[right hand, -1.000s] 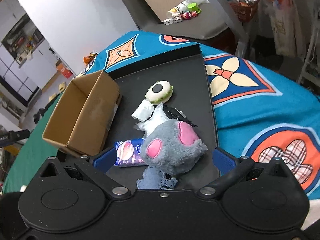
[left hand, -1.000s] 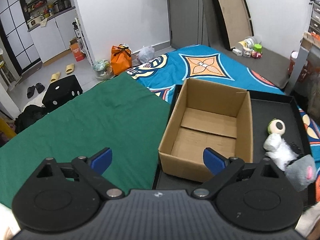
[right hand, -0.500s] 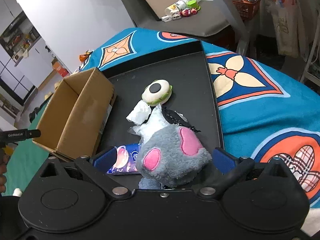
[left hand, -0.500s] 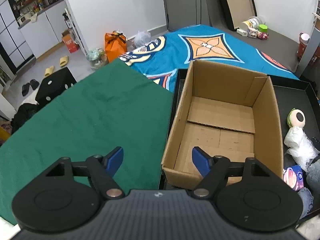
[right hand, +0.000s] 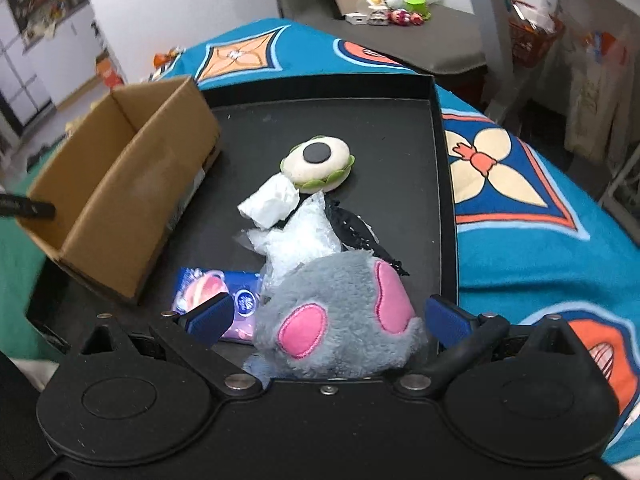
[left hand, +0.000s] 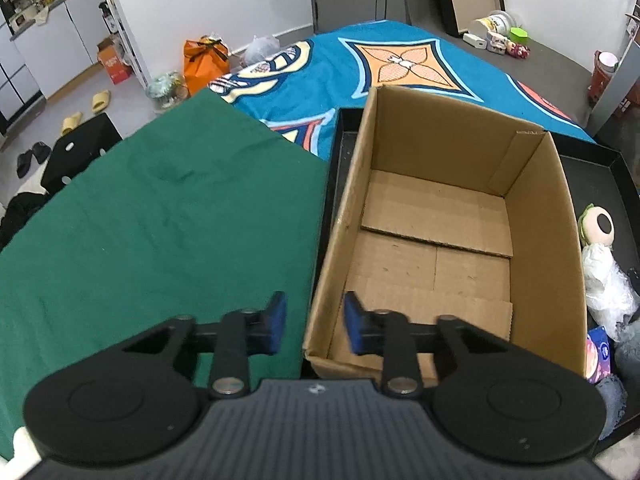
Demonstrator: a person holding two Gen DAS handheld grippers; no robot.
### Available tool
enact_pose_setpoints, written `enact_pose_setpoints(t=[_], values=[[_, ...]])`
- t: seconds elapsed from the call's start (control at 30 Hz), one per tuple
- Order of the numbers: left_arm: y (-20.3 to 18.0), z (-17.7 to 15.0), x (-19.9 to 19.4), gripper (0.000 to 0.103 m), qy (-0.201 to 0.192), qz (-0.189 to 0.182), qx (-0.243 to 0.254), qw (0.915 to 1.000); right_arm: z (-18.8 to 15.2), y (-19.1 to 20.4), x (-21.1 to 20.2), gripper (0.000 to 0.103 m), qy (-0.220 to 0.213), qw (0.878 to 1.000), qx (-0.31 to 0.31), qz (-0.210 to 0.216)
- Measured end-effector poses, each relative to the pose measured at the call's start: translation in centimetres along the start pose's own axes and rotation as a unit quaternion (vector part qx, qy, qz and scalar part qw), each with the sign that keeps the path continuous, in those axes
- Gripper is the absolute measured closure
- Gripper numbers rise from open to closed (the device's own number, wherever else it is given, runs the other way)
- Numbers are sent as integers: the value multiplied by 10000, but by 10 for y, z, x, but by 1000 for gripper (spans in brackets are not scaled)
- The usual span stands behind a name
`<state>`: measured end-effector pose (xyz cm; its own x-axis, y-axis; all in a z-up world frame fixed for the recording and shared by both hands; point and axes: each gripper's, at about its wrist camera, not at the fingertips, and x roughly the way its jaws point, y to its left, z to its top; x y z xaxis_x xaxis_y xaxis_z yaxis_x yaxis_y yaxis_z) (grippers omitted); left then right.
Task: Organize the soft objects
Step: 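Reach the right tool down to the grey plush and close on it, then carry the grey plush with the right tool into the cardboard box and release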
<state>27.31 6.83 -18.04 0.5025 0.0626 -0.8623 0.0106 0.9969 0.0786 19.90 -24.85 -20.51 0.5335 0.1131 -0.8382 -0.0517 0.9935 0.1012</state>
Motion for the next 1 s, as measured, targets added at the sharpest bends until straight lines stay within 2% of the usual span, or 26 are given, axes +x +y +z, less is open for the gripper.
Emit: enact_pose_setpoints(t=[0.07, 0.17, 0.33, 0.43, 0.63, 1.0], values=[[-1, -1, 0, 89, 48, -33, 26, 10000, 0, 2, 3, 4, 30, 9999, -109, -113], [-2, -2, -3, 91, 70, -95, 38, 9999, 0, 2, 6, 8, 78, 9998, -132, -116], [-9, -8, -15, 93, 137, -217, 150, 9996, -1, 1, 7, 26, 61, 9998, -79, -142], [-10, -13, -23, 94, 190, -273, 189, 9993, -3, -3, 4, 31, 36, 10000, 20, -78], [-10, -23, -39, 97, 154, -352, 217, 9990, -6, -4, -4, 34, -31, 10000, 64, 11], [-3, -43, -54, 96, 54, -415, 200, 9989, -7, -3, -33, 34, -460, 9989, 104, 1]])
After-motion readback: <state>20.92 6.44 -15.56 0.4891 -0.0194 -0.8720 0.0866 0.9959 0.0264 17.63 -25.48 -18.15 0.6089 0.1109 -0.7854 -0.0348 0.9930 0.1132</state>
